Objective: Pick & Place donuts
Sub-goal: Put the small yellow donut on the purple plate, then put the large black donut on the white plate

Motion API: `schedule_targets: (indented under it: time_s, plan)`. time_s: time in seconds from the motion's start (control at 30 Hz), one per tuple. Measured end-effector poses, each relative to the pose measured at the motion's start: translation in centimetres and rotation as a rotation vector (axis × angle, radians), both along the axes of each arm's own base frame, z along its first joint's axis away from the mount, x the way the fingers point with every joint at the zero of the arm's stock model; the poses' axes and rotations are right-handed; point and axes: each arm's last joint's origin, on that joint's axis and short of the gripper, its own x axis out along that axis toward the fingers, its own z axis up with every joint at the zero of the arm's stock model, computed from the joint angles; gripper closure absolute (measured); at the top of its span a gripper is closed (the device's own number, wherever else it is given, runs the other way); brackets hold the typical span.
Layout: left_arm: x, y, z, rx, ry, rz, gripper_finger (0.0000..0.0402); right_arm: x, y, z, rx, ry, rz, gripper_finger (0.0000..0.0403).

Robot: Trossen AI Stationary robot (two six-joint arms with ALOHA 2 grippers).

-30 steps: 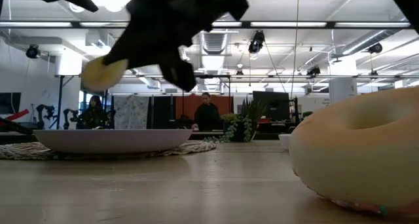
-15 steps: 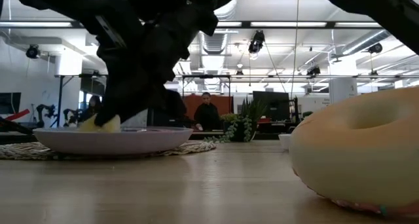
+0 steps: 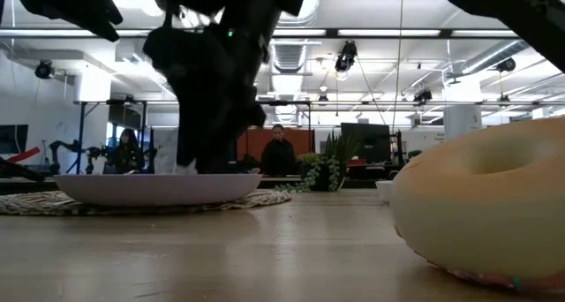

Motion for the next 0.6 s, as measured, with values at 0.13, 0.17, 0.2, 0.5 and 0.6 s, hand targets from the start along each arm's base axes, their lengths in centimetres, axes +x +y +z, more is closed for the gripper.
schedule_targets:
  time_s: [0.13,0.17,0.2,0.5,0.6]
  plan:
    - [0.0,0.0,0.0,0.001,-0.002,0.001,0.0241,-1.2,0.6,3.0,-0.134,-0.024,0.104,0.0217]
    - [0.0,0.0,0.0,0.0,-0.003,0.002,0.0241,-1.9,0.8,3.9,-0.172,-0.024,0.14,0.0215]
    - [0.0,0.0,0.0,-0.001,-0.004,0.003,0.0241,-2.7,1.2,4.6,-0.208,-0.008,0.185,0.0214]
    - [0.2,-0.3,0.0,-0.012,-0.015,0.001,0.0241,-12.1,2.7,4.5,-0.053,0.017,0.179,0.0232]
    - [0.3,-0.3,-0.1,0.009,-0.02,0.007,0.0241,-15.3,3.4,5.3,0.084,-0.033,0.132,0.0236]
